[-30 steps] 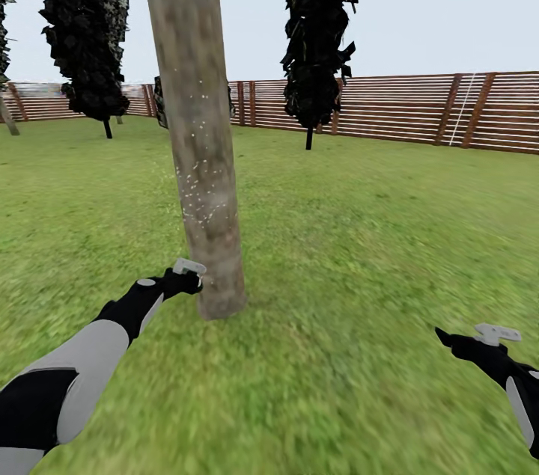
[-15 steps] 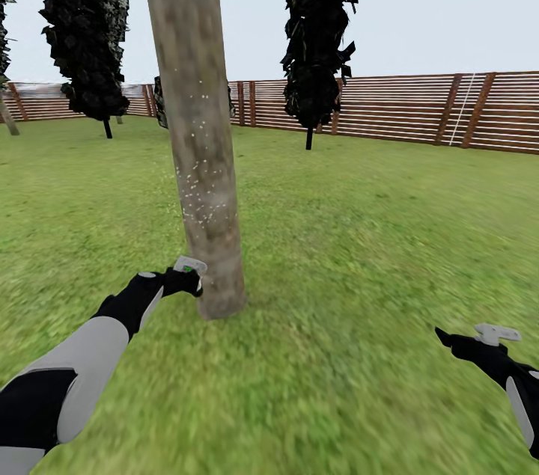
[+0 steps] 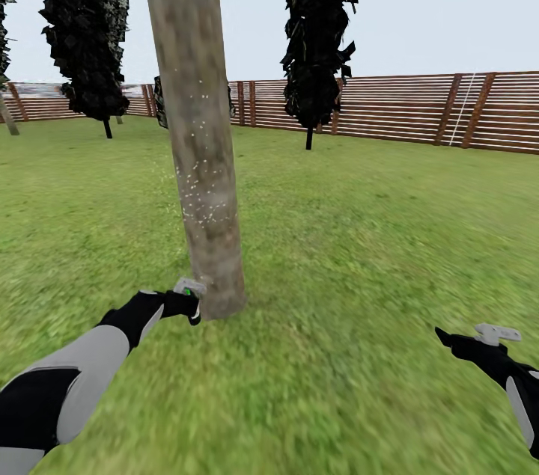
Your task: In the garden, pick up the pesticide atomizer on the floor and spray pesticide onto both trees until each tree trunk is fully covered.
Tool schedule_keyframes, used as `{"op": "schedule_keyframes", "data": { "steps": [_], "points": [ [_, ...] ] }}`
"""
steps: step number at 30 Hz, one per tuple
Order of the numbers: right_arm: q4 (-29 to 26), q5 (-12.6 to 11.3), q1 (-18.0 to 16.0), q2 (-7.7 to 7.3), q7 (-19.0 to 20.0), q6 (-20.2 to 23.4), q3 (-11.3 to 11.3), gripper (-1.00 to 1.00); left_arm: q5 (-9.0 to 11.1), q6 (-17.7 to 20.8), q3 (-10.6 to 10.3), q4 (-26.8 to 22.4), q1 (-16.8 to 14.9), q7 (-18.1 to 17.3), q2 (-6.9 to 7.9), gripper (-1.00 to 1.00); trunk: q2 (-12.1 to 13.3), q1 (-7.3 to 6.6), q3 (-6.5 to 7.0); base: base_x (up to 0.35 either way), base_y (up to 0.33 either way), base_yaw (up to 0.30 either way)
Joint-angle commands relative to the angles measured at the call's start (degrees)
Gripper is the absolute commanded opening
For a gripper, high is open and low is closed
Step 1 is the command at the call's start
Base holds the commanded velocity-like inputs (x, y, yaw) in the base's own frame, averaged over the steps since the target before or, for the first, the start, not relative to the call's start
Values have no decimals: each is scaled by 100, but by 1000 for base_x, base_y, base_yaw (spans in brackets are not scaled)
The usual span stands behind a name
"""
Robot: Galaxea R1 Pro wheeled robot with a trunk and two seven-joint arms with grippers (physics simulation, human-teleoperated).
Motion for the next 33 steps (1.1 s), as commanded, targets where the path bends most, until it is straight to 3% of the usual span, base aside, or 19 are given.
{"op": "schedule_keyframes", "data": {
  "steps": [1,7,11,19,33],
  "points": [
    [-3,-2,0,0,0,0,0,100,5,-16,4,36,3,7,0,-100,0,0,0,0,0,0],
    [-5,1,1,0,0,0,0,100,17,-1124,11,69,238,327,8,-100,0,0,0,0,0,0],
    [2,4,1,0,0,0,0,100,30,-1478,31,38,266,629,9,-100,0,0,0,0,0,0],
    [4,5,4,0,-1,0,0,100,30,-1469,35,-226,269,654,17,-100,0,0,0,0,0,0],
    [-17,5,0,0,-9,0,0,100,39,-1218,22,305,269,651,5,-100,0,0,0,0,0,0]
  ]
}}
